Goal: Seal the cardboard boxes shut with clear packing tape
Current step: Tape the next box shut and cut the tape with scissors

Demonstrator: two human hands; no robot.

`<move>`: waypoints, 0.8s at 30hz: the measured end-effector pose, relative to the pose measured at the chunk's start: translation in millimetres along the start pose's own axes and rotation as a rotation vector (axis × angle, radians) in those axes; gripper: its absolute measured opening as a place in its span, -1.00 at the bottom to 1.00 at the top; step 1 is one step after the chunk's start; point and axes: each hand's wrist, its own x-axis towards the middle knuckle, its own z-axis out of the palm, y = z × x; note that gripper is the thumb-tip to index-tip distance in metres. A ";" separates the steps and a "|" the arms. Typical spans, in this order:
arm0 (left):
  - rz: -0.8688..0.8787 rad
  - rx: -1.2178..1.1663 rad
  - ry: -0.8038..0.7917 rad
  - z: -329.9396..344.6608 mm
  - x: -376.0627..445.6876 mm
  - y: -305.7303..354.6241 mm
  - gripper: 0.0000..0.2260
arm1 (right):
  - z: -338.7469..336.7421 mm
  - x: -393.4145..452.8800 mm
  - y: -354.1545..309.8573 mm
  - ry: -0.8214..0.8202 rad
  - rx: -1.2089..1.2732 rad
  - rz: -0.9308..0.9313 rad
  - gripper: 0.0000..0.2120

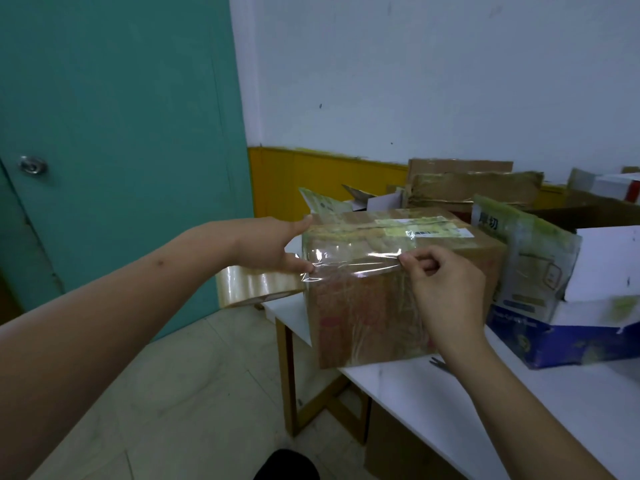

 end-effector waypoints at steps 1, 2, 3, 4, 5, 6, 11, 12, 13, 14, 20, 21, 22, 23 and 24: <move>0.001 -0.003 -0.003 0.6 0.2 -0.4 -0.16 | 0.6 0.5 -0.6 -0.002 -0.002 -0.002 -0.92; 0.002 -0.007 -0.004 1.0 0.1 -0.7 -0.16 | 0.9 0.8 -1.4 -0.002 -0.008 -0.005 -0.92; 0.003 -0.014 -0.005 1.5 0.2 -1.0 -0.16 | 1.3 1.0 -1.9 -0.002 -0.016 -0.007 -0.92; 0.004 -0.020 -0.005 1.9 0.1 -1.1 -0.15 | 1.6 1.1 -2.3 -0.002 -0.024 -0.003 -0.92; 0.005 -0.024 -0.005 2.1 0.2 -1.2 -0.15 | 1.9 1.2 -2.3 -0.003 -0.031 0.005 -0.91; 0.006 -0.024 -0.004 2.2 0.2 -1.2 -0.15 | 1.9 1.4 -2.8 -0.006 -0.037 0.015 -0.91; 0.009 -0.011 -0.007 1.8 0.6 -1.3 -0.14 | -3.4 5.9 -4.1 -0.021 0.008 0.154 -0.73; 0.010 -0.011 -0.011 1.7 0.4 -1.0 -0.14 | -3.9 7.2 -3.2 -0.030 0.021 0.179 -0.69; 0.009 -0.014 -0.014 1.6 0.1 -0.9 -0.14 | -3.3 8.2 -2.3 -0.038 0.019 0.186 -0.69; 0.008 -0.018 -0.016 1.6 0.0 -0.9 -0.14 | -2.3 8.9 -1.8 -0.042 0.013 0.186 -0.69; 0.012 -0.022 0.000 2.3 2.1 -1.8 -0.15 | -8.6 10.9 2.2 -0.069 -0.134 0.199 -0.62; 0.011 -0.024 -0.001 2.5 2.3 -1.9 -0.15 | -11.8 11.1 3.4 -0.073 -0.239 0.171 -0.61; 0.011 -0.023 -0.005 2.2 2.5 -2.0 -0.14 | -14.6 11.3 3.9 -0.073 -0.337 0.122 -0.60; 0.011 -0.020 -0.010 2.0 2.6 -1.8 -0.14 | -16.7 12.3 5.2 -0.062 -0.395 0.048 -0.62; 0.012 -0.014 -0.016 1.3 3.0 -1.5 -0.13 | -17.9 14.2 6.8 -0.039 -0.412 -0.062 -0.66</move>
